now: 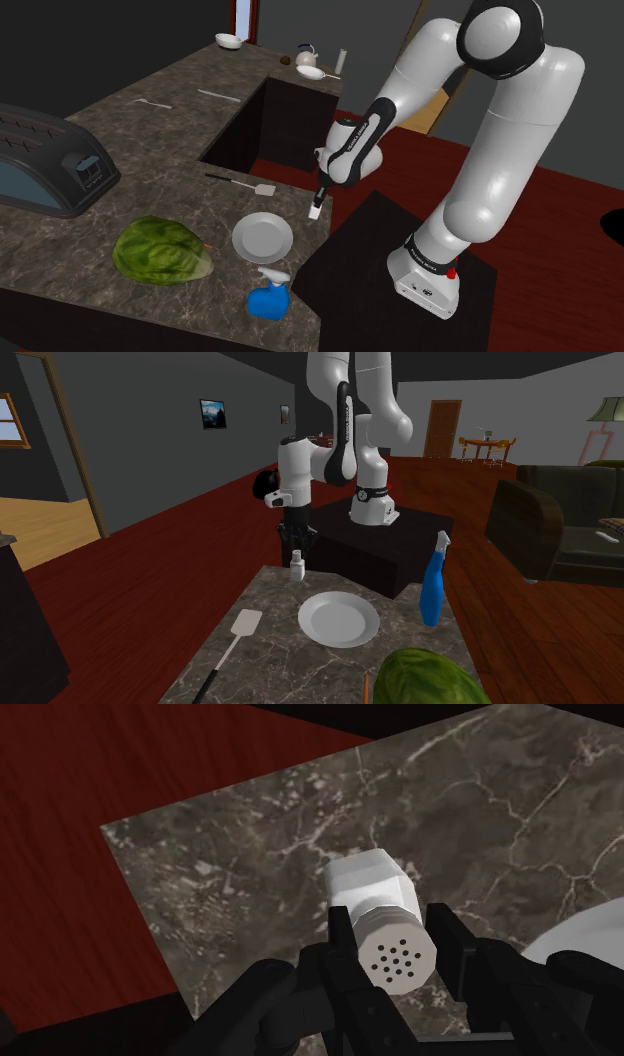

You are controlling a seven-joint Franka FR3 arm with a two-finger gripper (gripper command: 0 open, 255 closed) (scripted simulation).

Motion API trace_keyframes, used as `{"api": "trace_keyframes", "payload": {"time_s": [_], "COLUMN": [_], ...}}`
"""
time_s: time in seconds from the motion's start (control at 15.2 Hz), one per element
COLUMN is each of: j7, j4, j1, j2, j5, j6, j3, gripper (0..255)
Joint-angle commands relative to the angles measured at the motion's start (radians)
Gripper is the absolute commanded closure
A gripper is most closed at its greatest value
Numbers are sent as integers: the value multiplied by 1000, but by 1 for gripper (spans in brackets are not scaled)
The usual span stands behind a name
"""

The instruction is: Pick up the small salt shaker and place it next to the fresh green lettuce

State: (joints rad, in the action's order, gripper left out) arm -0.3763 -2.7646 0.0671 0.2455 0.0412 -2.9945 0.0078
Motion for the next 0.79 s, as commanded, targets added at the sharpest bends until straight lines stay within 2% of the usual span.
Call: {"api": "trace_keyframes", "payload": {"time_s": [0.0, 0.73], "j7": [2, 16], "j4": [-8, -35], "j1": [-2, -6], "j2": [-46, -262], "j5": [-3, -20], "j6": [38, 228], "j3": [-3, -11], "gripper": [255, 255]}}
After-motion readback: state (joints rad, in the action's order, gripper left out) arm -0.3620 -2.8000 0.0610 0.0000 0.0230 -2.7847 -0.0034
